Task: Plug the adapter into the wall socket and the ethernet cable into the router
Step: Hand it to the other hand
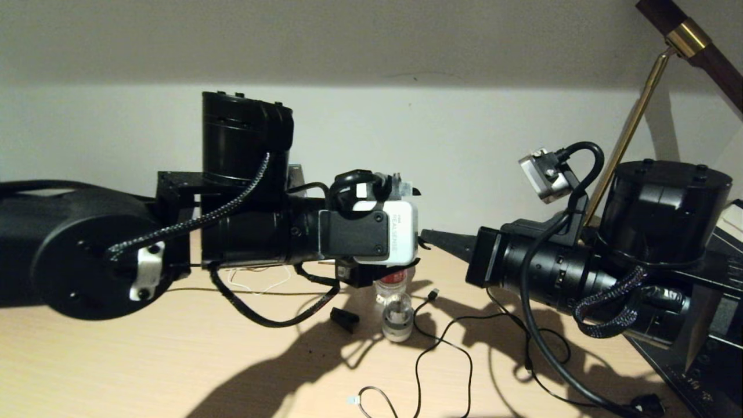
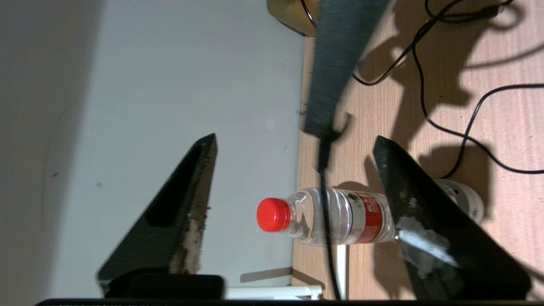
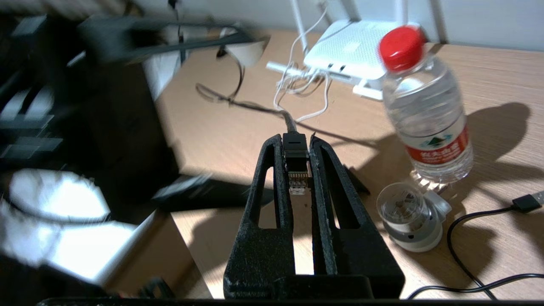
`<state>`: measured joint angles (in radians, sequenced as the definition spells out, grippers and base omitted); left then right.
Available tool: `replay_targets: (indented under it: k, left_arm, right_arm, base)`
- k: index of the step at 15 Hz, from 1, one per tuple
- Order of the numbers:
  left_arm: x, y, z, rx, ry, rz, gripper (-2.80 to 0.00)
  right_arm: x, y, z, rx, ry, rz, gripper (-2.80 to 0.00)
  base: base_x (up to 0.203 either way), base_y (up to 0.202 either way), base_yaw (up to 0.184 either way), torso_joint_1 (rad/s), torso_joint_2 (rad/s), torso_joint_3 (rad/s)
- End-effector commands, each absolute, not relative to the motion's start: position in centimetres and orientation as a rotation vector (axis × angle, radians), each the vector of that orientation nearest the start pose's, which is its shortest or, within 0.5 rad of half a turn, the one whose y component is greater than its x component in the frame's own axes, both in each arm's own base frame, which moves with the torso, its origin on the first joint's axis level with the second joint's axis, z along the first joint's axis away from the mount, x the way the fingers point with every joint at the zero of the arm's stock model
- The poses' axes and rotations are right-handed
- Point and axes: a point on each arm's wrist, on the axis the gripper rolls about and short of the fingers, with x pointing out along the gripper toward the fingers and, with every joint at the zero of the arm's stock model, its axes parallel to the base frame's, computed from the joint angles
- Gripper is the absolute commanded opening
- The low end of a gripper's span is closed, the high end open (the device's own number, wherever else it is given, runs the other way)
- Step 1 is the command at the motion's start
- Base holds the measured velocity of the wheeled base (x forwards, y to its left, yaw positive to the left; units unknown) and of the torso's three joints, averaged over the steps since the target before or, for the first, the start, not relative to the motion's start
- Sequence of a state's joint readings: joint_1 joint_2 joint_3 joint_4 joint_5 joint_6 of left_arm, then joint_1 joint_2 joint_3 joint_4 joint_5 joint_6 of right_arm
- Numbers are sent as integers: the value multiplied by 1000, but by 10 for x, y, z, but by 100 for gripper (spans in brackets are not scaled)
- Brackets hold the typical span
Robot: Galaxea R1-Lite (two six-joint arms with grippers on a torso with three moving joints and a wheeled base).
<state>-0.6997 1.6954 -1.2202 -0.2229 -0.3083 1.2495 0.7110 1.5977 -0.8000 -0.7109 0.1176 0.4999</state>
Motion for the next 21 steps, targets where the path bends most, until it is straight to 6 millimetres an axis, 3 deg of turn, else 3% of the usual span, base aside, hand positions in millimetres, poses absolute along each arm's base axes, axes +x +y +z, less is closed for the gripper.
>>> replay_targets:
  k: [1,4,7,10,13,21]
  left_arm:
    - [230,-191,270,1157,-401,-994,0]
    - [227,-156,273,1134,-406,-910,0]
    - [238,-140,288,1100,-614,-866,0]
    - [239,-139,282,1087,-717,-889,0]
    - [238,-138,276,1084,-795,-886,0]
    - [242,-157,271,1061,-893,-934,0]
  right_arm:
    - [220,181,227,536,279,736,-280]
    - [227,180,240,676,311,711,-280]
    - [233,186,273,829,416,710,-280]
    - [238,190,303,997,582,793,-280]
    - [250,190,312,1065,673,783,-280]
    - [294,146,316,1323,906,826,-280]
  base:
    - [0,0,0,0,0,0]
    - [0,0,0,0,0,0]
    - [0,0,0,0,0,0]
    - [0,0,0,0,0,0]
    - [0,0,0,0,0,0]
    - [0,0,0,0,0,0]
